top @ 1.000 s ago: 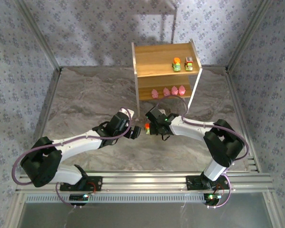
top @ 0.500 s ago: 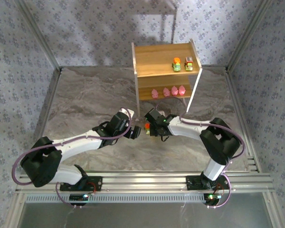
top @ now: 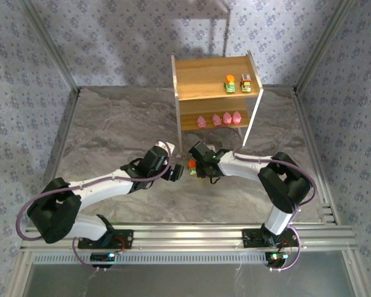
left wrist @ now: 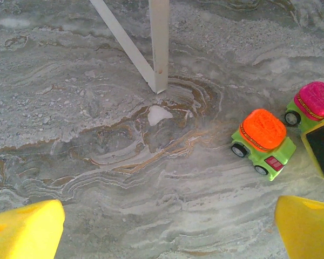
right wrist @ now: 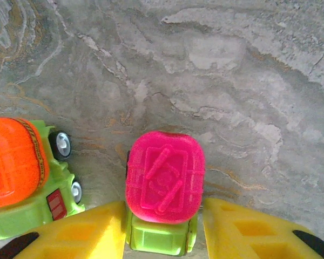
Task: Place and organize the plastic toys onto the shelf
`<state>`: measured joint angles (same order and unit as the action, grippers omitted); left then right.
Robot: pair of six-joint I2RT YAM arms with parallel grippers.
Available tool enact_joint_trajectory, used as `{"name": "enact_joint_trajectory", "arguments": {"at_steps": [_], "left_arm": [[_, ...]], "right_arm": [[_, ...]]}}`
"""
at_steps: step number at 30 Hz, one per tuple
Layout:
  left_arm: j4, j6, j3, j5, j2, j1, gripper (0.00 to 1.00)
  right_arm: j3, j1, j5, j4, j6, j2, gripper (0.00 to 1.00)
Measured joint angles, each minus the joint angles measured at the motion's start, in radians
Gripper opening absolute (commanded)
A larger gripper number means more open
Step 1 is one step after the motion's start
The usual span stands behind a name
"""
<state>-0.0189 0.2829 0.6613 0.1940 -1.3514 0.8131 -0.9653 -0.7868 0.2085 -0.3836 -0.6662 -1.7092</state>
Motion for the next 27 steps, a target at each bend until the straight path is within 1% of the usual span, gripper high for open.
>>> {"name": "enact_joint_trajectory", "arguments": {"at_steps": [6, 9, 21, 25, 27], "left_arm": [[0.000, 0.000, 0.000, 0.000, 0.000, 0.000, 0.99], [0.000, 0.000, 0.000, 0.000, 0.000, 0.000, 1.00], [0.000, 0.000, 0.000, 0.000, 0.000, 0.000, 1.00], [0.000, 0.000, 0.000, 0.000, -0.001, 0.000, 1.00], [0.000, 0.000, 0.000, 0.000, -0.005, 0.000, 1.00]], "right_arm": [[0.000, 0.008, 0.000, 0.000, 0.000, -0.007, 0.43], [-0.001, 0.010, 0.002, 0.000, 0.001, -0.015, 0.41], [-0.023, 0.010, 0.011, -0.010, 0.012, -0.029, 0.41], [-0.043, 0.010, 0.013, -0.011, 0.022, -0.043, 0.36], [-0.049, 0.010, 0.015, -0.011, 0.024, -0.047, 0.35]]}}
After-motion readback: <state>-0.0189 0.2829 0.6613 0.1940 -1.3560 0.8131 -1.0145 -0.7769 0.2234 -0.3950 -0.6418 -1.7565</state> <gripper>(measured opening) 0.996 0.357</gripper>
